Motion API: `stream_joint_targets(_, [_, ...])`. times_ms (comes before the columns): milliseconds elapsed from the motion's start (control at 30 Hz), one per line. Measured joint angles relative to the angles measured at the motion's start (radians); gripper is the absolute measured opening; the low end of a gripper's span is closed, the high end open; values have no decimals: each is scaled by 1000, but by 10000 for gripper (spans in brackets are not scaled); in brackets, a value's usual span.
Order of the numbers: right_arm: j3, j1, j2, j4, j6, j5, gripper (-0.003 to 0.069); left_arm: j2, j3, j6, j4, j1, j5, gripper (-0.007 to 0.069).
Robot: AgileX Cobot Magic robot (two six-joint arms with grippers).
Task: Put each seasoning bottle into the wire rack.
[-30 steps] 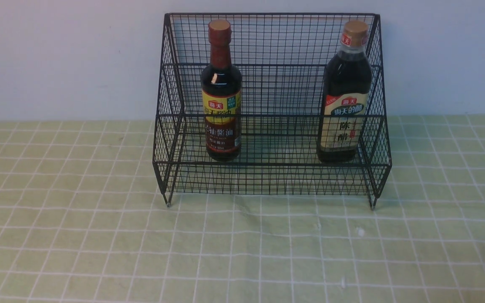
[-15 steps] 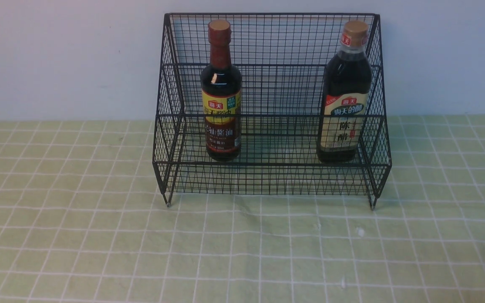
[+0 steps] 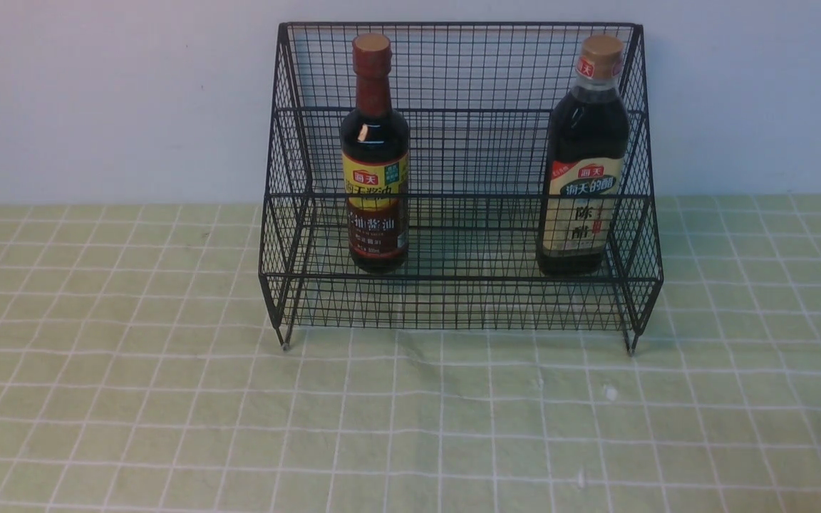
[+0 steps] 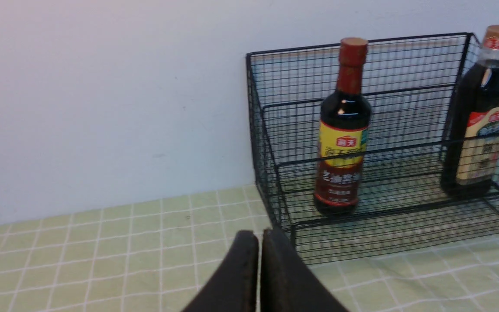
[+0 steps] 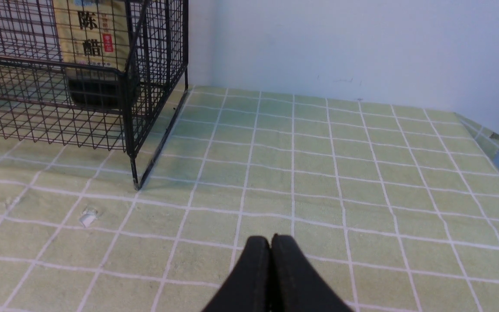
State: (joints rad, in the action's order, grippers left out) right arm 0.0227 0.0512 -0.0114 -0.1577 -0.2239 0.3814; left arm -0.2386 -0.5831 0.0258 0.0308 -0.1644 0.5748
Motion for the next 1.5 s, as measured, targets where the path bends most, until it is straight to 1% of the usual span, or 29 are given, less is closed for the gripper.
stream_joint_targets(133, [0, 0, 0, 0, 0, 0, -15, 126, 257, 29, -16, 89, -114, -6])
stream_joint_targets(167, [0, 0, 0, 0, 0, 0, -15, 150, 290, 29, -18, 98, -126, -6])
stream_joint_targets(233, [0, 0, 0, 0, 0, 0, -15, 180, 352, 29, -21, 114, -139, -6])
stream_joint_targets(267, [0, 0, 0, 0, 0, 0, -15, 224, 435, 29, -23, 132, -143, -6])
stream_joint_targets(300, [0, 0, 0, 0, 0, 0, -15, 228, 444, 29, -23, 134, -144, -6])
stream_joint_targets(433, [0, 0, 0, -1, 0, 0, -15, 250, 588, 32, -31, 147, -139, -6])
stream_joint_targets(633, [-1, 0, 0, -3, 0, 1, -15, 250, 607, 33, -31, 147, -186, -6])
stream_joint_targets(1500, [-1, 0, 0, -3, 0, 1, -15, 250, 607, 33, -31, 147, -188, -6])
